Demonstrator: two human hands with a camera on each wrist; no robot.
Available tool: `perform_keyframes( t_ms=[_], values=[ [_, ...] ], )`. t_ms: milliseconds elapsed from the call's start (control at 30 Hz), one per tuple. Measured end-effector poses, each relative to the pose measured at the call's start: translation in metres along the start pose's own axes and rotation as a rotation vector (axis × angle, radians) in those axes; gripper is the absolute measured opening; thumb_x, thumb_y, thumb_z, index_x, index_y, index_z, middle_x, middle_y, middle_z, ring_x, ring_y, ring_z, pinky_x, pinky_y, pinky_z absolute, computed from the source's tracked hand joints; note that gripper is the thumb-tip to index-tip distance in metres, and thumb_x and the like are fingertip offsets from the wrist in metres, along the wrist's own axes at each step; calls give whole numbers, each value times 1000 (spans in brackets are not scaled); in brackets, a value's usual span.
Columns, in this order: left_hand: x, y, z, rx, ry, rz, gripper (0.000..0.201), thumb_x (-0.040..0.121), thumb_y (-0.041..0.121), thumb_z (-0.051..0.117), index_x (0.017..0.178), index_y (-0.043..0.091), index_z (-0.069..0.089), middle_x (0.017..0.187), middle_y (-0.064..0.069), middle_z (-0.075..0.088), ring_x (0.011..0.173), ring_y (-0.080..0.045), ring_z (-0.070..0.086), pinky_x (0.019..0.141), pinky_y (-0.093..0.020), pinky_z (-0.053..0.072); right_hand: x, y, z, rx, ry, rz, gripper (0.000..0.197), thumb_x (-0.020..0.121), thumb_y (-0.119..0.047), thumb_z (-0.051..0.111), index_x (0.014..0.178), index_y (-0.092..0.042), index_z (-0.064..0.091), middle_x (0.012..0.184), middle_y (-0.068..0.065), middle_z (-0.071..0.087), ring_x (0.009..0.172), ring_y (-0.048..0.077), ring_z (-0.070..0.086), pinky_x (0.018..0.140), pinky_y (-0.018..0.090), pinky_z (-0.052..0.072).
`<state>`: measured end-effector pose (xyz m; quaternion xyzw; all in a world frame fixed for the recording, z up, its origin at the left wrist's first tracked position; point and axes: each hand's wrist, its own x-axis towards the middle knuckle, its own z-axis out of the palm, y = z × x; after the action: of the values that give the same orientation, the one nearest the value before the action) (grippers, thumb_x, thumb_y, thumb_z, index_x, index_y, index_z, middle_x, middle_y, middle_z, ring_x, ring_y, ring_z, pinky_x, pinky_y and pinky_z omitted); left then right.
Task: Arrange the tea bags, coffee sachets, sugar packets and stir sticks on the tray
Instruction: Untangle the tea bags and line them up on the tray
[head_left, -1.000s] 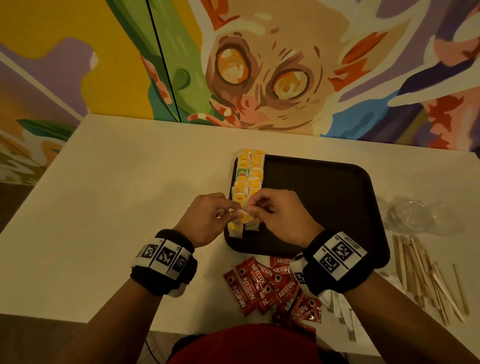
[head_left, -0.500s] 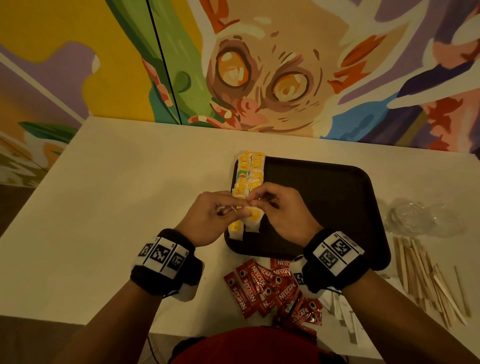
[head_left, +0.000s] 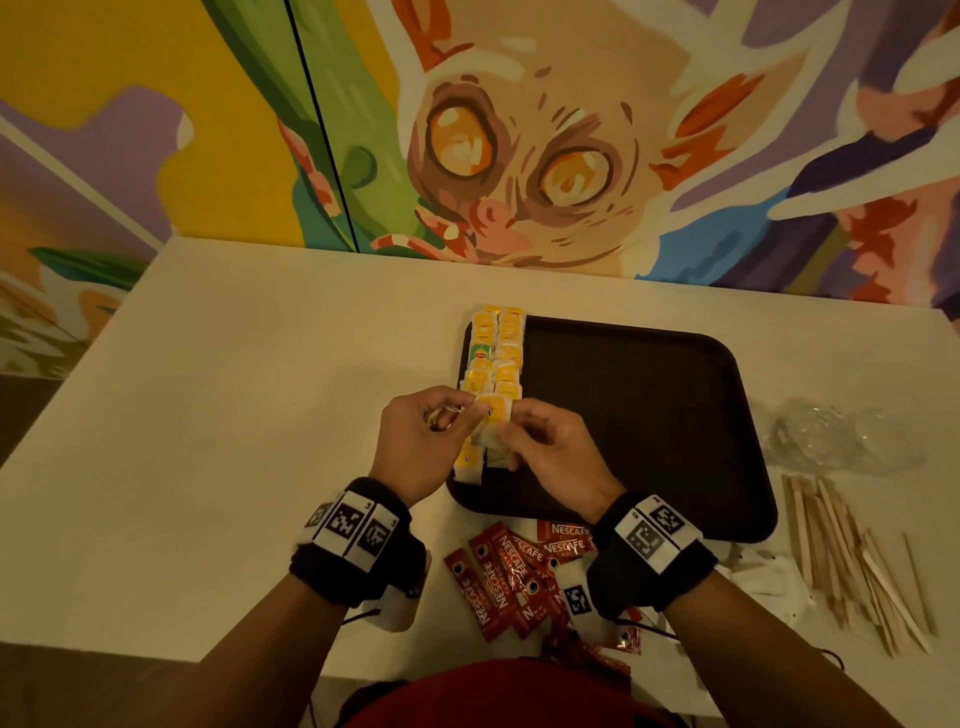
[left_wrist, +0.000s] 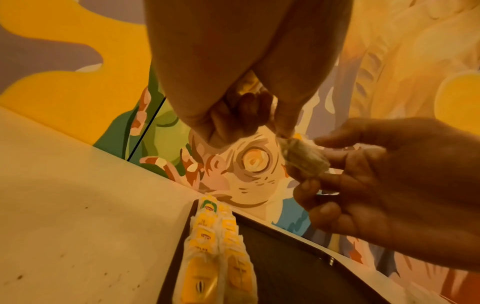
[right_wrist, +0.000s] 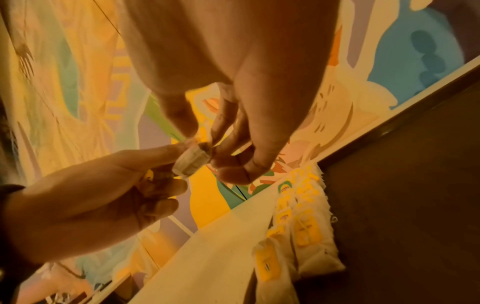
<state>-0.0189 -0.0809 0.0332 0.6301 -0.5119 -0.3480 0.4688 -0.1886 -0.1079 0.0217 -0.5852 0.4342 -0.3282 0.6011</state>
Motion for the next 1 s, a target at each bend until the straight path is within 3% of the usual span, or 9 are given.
perform_keyframes(
  t_ms=[133,233,300,433,567,700,833,900,1000],
  values=[
    [-2,-10,2,17,-57,-33,9,83,27,74,87,19,75,73,-18,65,60,-17,54,57,-21,46,1,11,0,-119,44,-38,12,94,-17,64,100,-11,72,89,-7,71,66,-6,62,62,12,46],
    [-2,-17,0,23,-73,-80,4,86,29,70,87,26,73,83,4,71,76,-7,64,65,-11,47,6,22,-4,-212,68,54,8,94,-22,64,92,-27,69,85,-15,68,65,-11,60,63,12,43],
    [-1,-23,-2,56,-78,-119,10,90,31,65,92,25,72,87,7,71,81,-6,64,67,-7,46,10,33,-8,-336,76,154,5,94,-25,64,94,-28,69,85,-16,66,64,-8,59,65,13,41],
    [-2,-28,-3,44,-88,-196,17,95,32,56,100,20,68,78,12,64,62,2,56,56,-12,42,14,50,-8,-513,42,294,19,94,-31,64,105,-18,71,91,-7,67,71,0,57,68,18,43],
    [-4,-30,-1,-31,-94,-243,18,98,28,53,102,17,67,65,16,56,52,9,53,50,-8,39,16,59,-1,-612,26,323,19,93,-31,65,98,-14,74,93,-1,70,84,12,62,74,23,49],
    [-5,-32,-2,-47,-100,-281,18,98,27,53,99,16,67,64,15,55,50,7,52,49,-7,38,21,70,6,-642,76,368,18,92,-30,67,77,-20,69,90,5,68,92,27,62,82,44,56],
    [-6,-46,-2,74,-136,-326,11,93,26,60,97,18,68,63,8,54,52,-4,48,54,-18,40,23,70,7,-610,128,338,3,90,-16,67,93,-16,69,87,-1,63,94,28,63,85,47,55],
    [-6,-55,0,195,-157,-345,10,88,26,66,95,19,68,67,4,59,60,-10,54,61,-24,44,24,69,7,-600,160,330,10,88,-16,69,98,-17,67,88,-2,61,94,25,63,87,46,54],
    [-5,-65,6,355,-185,-359,26,81,33,75,100,18,67,89,1,66,80,-16,61,72,-26,49,22,67,6,-607,216,358,30,82,-20,77,106,-19,59,99,1,61,100,21,58,89,39,52]
  ],
)
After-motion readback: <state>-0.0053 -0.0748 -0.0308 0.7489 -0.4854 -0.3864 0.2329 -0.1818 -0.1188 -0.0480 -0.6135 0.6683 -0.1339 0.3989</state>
